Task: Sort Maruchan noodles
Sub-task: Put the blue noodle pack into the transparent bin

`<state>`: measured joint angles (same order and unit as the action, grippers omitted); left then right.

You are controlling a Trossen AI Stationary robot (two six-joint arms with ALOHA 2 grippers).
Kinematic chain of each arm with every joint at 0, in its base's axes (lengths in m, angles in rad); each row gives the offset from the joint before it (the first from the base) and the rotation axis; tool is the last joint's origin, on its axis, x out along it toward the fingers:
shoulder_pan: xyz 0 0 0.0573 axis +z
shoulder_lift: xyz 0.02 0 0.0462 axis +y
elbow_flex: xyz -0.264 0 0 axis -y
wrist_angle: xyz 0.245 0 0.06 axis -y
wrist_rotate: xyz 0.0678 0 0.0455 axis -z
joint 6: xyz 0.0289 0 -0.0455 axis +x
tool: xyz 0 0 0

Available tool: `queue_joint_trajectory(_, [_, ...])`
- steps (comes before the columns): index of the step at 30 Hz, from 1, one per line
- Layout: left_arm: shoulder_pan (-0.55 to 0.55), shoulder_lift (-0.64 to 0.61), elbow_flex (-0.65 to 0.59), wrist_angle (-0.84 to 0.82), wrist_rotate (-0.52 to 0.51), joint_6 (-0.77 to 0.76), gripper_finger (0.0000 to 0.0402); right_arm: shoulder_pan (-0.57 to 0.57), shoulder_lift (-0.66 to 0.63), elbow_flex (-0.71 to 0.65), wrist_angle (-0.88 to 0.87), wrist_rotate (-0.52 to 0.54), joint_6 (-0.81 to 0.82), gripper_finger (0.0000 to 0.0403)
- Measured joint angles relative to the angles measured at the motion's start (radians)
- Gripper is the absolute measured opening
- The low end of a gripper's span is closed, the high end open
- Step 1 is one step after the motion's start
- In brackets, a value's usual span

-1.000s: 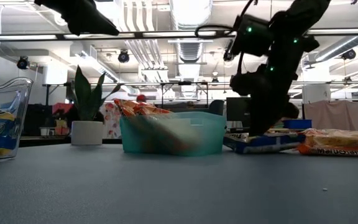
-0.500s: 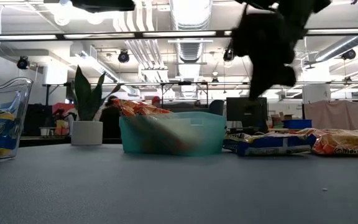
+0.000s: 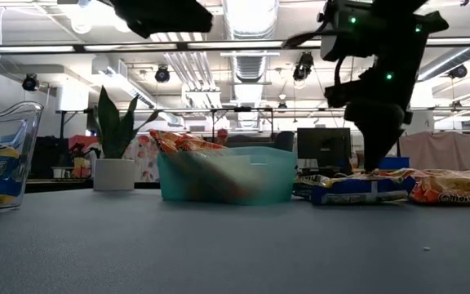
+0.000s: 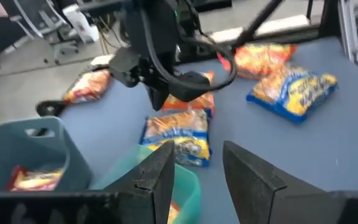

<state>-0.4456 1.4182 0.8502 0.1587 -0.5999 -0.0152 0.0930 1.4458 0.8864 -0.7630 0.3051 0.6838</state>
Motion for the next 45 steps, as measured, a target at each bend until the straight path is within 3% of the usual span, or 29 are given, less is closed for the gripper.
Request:
queue_joint_trajectory(8, [-0.013,0.176,0.163,-0.183,-0.001,-0.036,0.0118,0.072,0.069,-0.003,0.129,-0.010,-0.030,0.0008])
queue_joint_trajectory(13, [-0.033,0.254,0.214,-0.194,-0.002,-0.061,0.0118,0.135,0.117,0.014,0.177,0.012,-0.045,0.0008])
queue_joint_trajectory(17, [-0.047,0.311,0.237,-0.187,-0.002,-0.099,0.0118,0.213,0.137,0.043,0.225,-0.029,-0.082,0.0008])
queue_joint_trajectory(23, [-0.053,0.398,0.283,-0.190,-0.001,-0.134,0.0118,0.277,0.106,0.106,0.130,-0.059,-0.044,0.0008])
queue_joint_trajectory(31, [-0.054,0.558,0.428,-0.186,0.035,-0.084,0.0118,0.237,0.030,0.121,0.095,-0.107,-0.031,0.0008])
queue_joint_trajectory(37, [-0.054,0.663,0.496,-0.182,-0.012,-0.061,0.0118,0.160,-0.008,0.106,0.114,-0.208,-0.031,0.0018])
queue_joint_trajectory(45, [-0.043,0.688,0.490,-0.144,-0.081,-0.076,0.0118,0.081,-0.034,0.091,0.118,-0.263,-0.024,0.0117])
